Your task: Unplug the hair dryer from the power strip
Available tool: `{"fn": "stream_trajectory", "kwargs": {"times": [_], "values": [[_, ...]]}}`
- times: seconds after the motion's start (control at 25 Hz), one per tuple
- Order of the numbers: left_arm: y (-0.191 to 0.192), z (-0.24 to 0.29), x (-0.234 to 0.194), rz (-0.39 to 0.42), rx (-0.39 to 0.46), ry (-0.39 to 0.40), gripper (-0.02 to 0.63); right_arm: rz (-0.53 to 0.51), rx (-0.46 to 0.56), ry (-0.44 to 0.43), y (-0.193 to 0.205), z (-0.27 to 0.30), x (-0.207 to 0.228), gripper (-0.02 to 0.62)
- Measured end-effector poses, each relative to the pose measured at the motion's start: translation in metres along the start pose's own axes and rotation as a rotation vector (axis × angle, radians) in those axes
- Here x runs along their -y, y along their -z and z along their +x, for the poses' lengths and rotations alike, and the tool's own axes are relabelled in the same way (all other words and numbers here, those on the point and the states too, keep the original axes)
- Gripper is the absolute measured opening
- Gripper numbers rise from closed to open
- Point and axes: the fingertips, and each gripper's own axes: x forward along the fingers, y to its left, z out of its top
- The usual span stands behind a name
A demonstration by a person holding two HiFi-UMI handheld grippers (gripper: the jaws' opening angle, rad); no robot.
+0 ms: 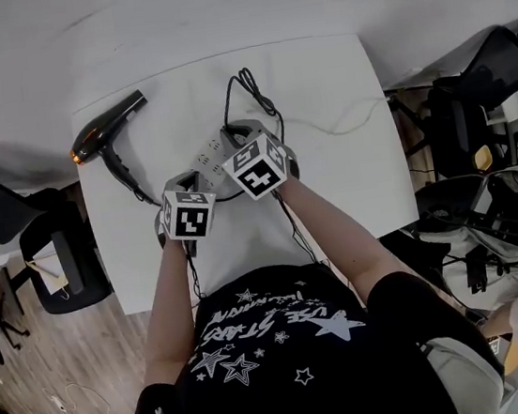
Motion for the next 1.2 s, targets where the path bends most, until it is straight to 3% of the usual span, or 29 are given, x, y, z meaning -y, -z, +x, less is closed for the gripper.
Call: {"fn": "stream_trajectory", "kwargs": {"times": [0.12,0.24,0.36,0.48,0.56,0.64,0.76,0.88,0.96,1.08,1.2], "values": [[0.0,0.0,-0.001,0.005,-0.005,0.0,0.008,-0.042,0.008,-0.006,0.001,0.002,-0.002,0.051],[-0.001,0.001,0.001,0.016,0.005,-0.009,0.008,0.077,0.035,-0.08,0.003,0.003,0.006,0.051],[-0.001,0.001,0.003,0.031,0.007,-0.019,0.008,0.16,0.06,-0.031,0.005,0.0,0.008,0.051],[0.0,0.0,0.003,0.061,-0.011,-0.036,0.008,0.04,0.04,0.041,0.001,-0.004,0.001,0.049],[0.0,0.0,0.003,0.066,-0.02,-0.043,0.008,-0.014,0.026,0.021,0.001,-0.003,-0.001,0.049],[0.0,0.001,0.003,0.078,-0.025,-0.054,0.008,0.01,0.025,-0.028,0.002,-0.002,0.001,0.049],[0.0,0.001,0.005,0.105,-0.03,-0.076,0.008,0.147,0.045,-0.041,0.004,0.0,0.009,0.049],[0.0,0.002,0.004,0.103,-0.033,-0.075,0.008,0.056,0.029,0.007,0.0,-0.002,0.003,0.049],[0.0,0.002,0.003,0.11,-0.039,-0.073,0.008,0.004,0.026,-0.026,0.001,-0.002,0.0,0.049],[0.0,0.002,0.005,0.145,-0.051,-0.09,0.008,0.075,0.043,-0.103,0.004,-0.002,0.006,0.049],[0.0,0.002,0.006,0.152,-0.053,-0.093,0.008,0.046,0.045,-0.063,0.003,-0.005,0.004,0.049]]}}
